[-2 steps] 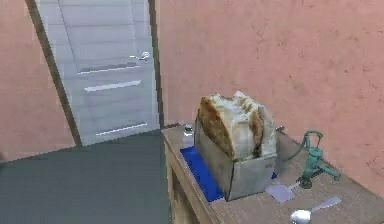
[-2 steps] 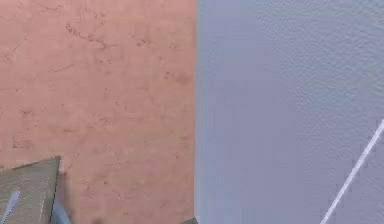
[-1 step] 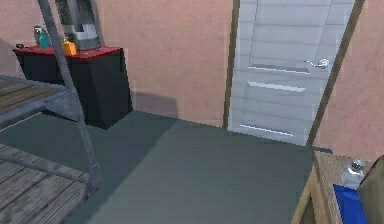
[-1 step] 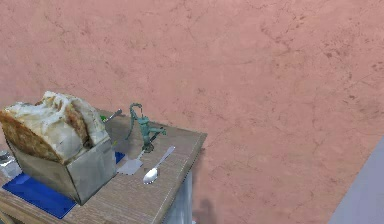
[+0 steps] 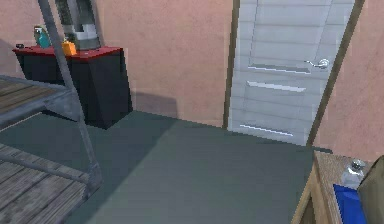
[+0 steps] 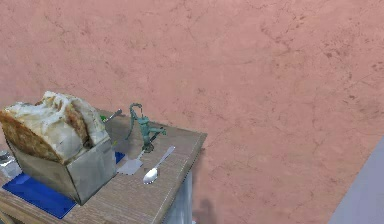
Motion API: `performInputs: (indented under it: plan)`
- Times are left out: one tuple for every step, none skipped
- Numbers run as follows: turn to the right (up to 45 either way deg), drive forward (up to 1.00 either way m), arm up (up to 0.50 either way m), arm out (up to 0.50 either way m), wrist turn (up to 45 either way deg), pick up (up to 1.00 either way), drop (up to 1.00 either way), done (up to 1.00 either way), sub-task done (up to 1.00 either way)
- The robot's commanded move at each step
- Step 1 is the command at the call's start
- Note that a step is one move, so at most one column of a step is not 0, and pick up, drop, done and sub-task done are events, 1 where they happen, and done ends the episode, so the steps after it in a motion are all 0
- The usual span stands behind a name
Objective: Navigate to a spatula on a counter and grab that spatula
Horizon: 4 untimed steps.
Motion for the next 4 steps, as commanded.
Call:
performInputs:
  plan:
    - [0.0,0.0,0.38,0.0,0.0,0.0,0.0,0.0,0.0]
    - [0.0,0.0,0.0,0.24,0.0,0.0,0.0,0.0,0.0]
    - [0.0,0.0,0.0,0.0,45.0,0.0,0.0,0.0,0.0]
    - [0.0,0.0,0.0,0.0,45.0,0.0,0.0,0.0,0.0]
